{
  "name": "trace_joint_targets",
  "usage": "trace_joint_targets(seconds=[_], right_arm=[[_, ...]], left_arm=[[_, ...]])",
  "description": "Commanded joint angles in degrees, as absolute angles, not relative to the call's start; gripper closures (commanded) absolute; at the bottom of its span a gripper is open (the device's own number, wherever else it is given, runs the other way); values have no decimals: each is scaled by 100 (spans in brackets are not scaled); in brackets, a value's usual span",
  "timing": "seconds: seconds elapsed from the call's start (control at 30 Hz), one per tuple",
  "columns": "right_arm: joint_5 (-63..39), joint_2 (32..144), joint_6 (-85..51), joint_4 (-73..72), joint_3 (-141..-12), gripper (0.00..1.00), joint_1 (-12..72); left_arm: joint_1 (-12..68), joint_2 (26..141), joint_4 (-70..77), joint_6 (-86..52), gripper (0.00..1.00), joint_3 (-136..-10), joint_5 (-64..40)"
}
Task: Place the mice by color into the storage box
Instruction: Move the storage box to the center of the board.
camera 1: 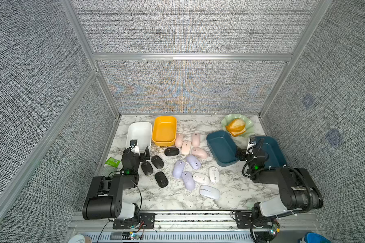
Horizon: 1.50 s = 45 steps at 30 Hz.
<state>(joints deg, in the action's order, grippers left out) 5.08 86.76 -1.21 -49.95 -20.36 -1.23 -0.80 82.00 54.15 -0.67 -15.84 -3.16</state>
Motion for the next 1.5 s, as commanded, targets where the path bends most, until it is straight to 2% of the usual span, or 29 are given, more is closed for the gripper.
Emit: trace_joint_targets(seconds=[0.0, 1.4, 1.47], right_arm=[[538, 8678, -98, -5151, -2054, 1, -132], [381, 8667, -134, -5141, -2072, 1, -206], [445, 8490, -41, -4777, -2254, 1, -142]], left_arm=[[-87, 8200, 5558, -53, 1, -1594, -369], [-81, 8127, 5372, -71, 1, -1673, -317], [-88, 7987, 5278, -70, 1, -1685, -296]])
